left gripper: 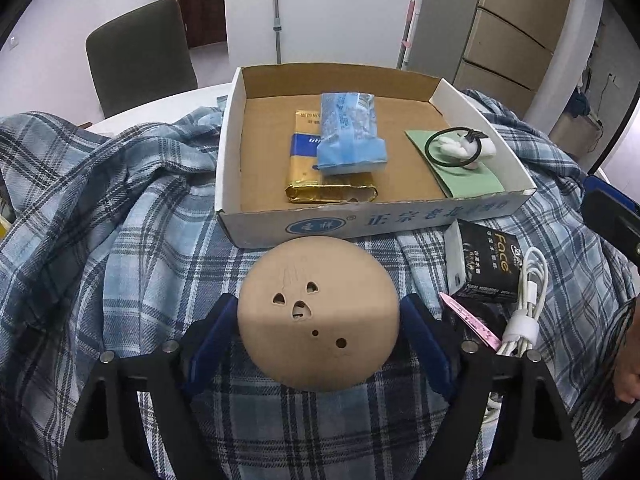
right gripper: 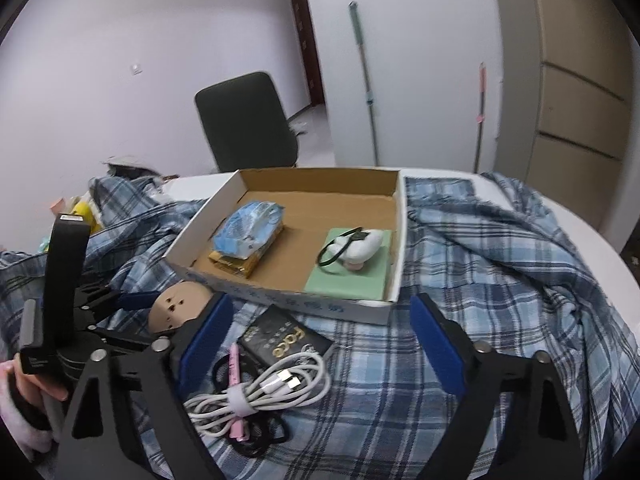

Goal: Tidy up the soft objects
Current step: 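Grasp the tan round disc with the left tool and lift it, then grasp the black Face tissue pack with the right tool while the left tool holds the tan disc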

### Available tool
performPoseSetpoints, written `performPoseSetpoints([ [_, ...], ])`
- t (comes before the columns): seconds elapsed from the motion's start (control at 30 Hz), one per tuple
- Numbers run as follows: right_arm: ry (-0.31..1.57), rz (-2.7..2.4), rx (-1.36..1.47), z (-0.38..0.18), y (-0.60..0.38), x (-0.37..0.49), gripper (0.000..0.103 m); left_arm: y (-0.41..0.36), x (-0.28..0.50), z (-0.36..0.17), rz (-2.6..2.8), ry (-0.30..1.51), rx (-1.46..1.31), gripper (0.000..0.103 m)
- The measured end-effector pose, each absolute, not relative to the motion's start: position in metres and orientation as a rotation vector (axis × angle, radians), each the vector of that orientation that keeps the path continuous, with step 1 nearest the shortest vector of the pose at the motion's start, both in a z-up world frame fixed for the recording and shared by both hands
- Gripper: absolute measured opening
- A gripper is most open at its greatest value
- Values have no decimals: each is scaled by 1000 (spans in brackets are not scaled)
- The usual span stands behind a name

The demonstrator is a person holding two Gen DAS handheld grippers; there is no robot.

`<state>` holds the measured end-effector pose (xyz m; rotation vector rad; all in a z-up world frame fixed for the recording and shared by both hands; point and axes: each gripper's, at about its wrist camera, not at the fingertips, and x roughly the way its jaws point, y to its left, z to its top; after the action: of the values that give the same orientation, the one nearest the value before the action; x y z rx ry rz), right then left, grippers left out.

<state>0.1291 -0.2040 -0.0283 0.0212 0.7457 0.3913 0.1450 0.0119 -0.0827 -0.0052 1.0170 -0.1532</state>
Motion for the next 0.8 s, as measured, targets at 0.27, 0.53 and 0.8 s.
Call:
performPoseSetpoints([
  [0.27,906,478,38,-38,-189,148,49,17,132,-62,-169,911,-26,83],
  [0.53,1042,449,11,-68,-180,163,34,17,114,-40,-212,807,-28,81],
  [0.8,1127,460,-53,-78,-187,139,27,18,112,-38,-212,817,-27,81],
])
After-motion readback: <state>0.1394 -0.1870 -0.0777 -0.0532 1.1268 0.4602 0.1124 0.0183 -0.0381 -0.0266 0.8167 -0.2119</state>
